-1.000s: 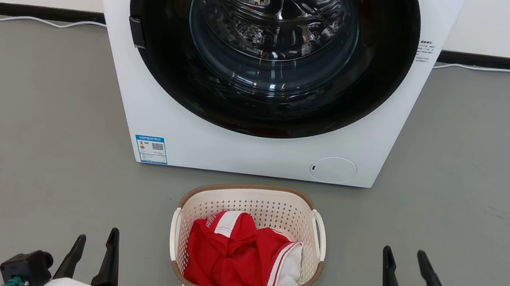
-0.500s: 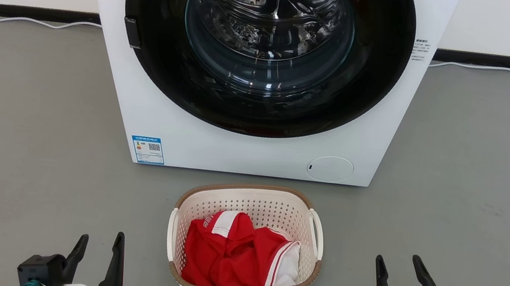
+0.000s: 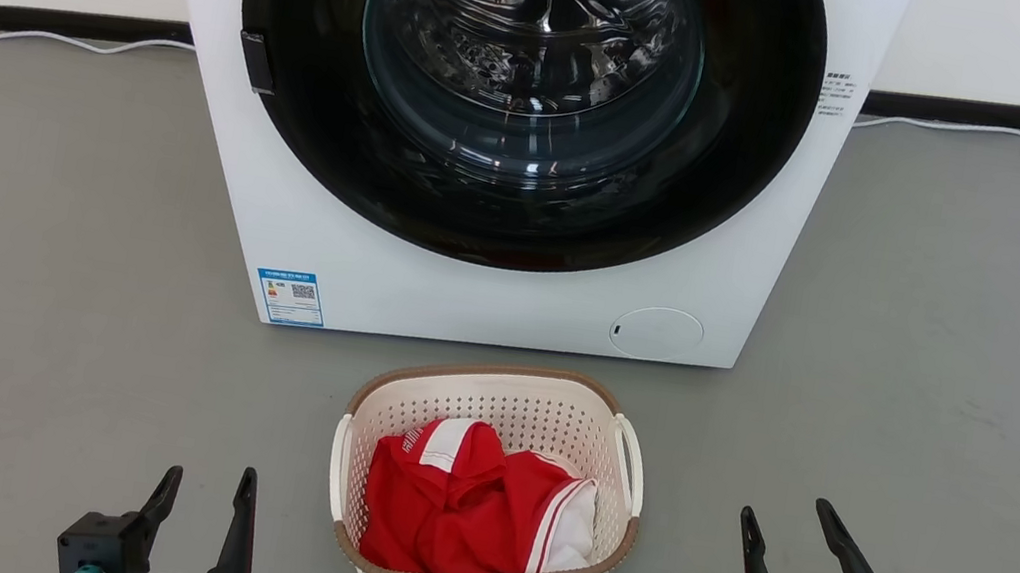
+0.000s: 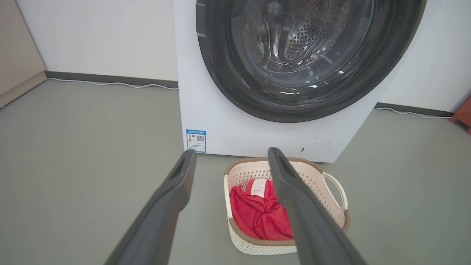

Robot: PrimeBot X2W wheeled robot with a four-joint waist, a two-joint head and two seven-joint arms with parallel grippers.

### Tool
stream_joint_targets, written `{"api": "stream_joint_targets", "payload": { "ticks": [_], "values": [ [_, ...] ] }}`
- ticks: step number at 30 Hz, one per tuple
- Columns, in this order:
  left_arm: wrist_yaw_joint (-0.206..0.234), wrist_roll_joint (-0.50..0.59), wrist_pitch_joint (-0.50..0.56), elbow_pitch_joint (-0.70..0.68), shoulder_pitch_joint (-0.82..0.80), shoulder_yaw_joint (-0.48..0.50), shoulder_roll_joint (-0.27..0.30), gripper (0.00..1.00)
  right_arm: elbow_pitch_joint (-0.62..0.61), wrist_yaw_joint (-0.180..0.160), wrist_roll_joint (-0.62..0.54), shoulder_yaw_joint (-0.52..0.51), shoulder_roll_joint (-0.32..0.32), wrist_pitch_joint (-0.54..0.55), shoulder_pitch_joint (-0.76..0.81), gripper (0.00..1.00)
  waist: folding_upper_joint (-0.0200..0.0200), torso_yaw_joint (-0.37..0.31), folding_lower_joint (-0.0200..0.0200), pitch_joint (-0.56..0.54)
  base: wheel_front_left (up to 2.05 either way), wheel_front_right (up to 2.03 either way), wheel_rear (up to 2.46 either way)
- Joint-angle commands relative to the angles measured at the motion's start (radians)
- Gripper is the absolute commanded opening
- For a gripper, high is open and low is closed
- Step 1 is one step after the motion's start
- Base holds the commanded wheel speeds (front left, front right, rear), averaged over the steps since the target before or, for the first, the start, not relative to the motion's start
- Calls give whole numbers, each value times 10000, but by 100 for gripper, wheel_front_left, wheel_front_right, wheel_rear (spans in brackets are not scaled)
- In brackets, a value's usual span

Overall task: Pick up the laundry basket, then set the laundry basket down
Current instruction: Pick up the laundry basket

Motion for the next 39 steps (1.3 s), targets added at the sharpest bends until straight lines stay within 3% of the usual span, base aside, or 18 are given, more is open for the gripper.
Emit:
{"api": "stream_joint_targets", "payload": {
  "ticks": [1,20,27,39],
  "values": [
    [96,15,-137,-213,-323,247,112,100,-143,63,-6,203,-53,-139,-454,100,-1,-2,0,9,0,0,0],
    [-12,-328,-137,279,-761,193,112,100,18,63,201,-15,-53,-139,-752,100,-1,54,0,737,0,0,0],
    [-58,-576,-138,1210,-2051,-48,112,100,547,63,212,-122,-53,-139,-1639,100,-1,206,0,2040,0,0,0],
    [-2,-1295,286,3512,-5542,-948,112,100,2658,63,116,-357,-53,-139,-4564,100,-1,538,0,5189,0,0,0]
  ]
}}
